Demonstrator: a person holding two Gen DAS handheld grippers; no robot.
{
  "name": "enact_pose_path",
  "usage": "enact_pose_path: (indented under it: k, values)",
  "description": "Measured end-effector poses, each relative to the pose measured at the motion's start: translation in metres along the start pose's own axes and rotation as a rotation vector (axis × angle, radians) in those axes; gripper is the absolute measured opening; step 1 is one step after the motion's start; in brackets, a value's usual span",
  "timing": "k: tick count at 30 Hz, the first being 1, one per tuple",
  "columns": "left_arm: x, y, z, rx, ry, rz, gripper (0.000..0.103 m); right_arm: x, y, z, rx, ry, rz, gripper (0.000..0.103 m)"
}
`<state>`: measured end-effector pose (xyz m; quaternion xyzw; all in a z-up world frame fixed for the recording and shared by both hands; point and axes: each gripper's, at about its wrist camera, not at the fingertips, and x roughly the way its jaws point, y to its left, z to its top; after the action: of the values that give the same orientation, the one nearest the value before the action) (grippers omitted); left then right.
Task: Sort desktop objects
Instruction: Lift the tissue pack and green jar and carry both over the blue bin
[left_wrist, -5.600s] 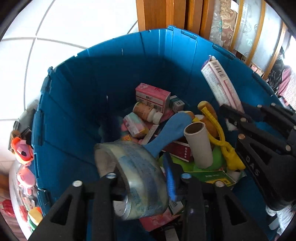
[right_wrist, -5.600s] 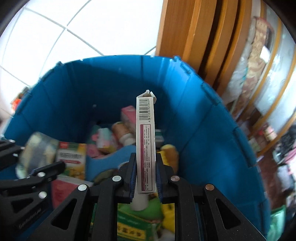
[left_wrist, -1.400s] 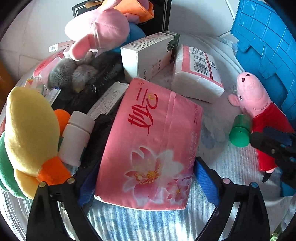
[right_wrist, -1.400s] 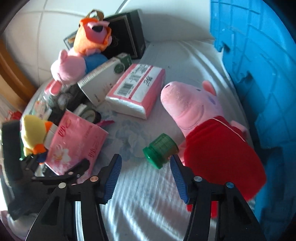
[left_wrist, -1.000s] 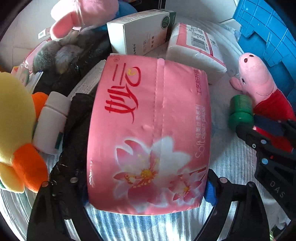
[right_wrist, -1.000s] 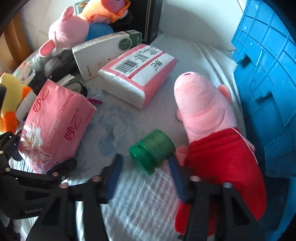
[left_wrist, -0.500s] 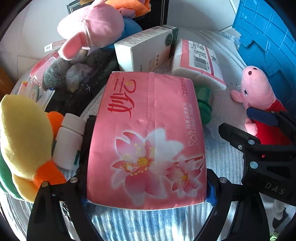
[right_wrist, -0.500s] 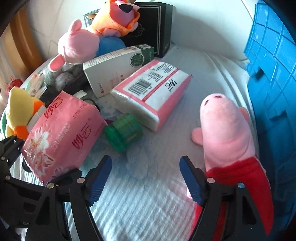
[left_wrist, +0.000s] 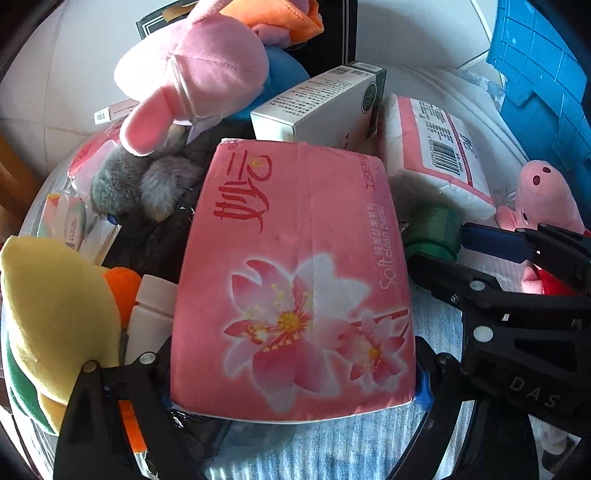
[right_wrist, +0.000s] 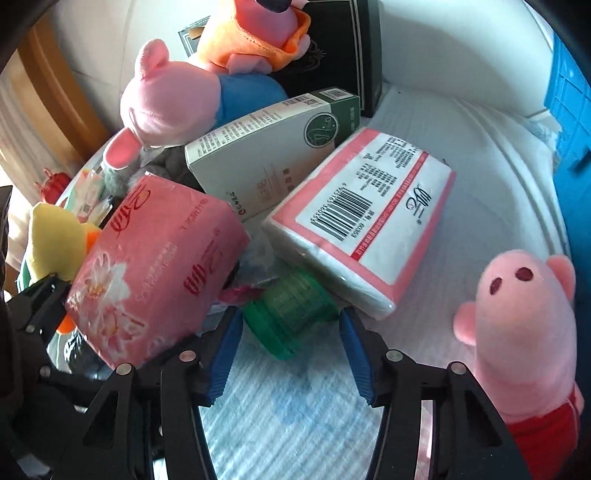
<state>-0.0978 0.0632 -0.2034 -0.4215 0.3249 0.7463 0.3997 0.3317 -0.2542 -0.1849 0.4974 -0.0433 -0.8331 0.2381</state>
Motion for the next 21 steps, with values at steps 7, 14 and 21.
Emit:
enact_pose_path:
  k: [7,14,21]
  values:
    - [-0.02,0.014,-0.019,-0.036,-0.015,-0.053,0.09,-0.027,0.005,-0.011,0.02,-0.039,-0.027,0.053]
    - [-0.09,0.021,-0.032,-0.016,-0.144,-0.076,0.09,-0.101,0.021,-0.024,0.053,-0.178,-0.088,0.053]
    - [-0.167,-0.006,-0.022,-0.001,-0.311,-0.097,0.09,-0.206,0.051,-0.028,0.016,-0.354,-0.2,0.053]
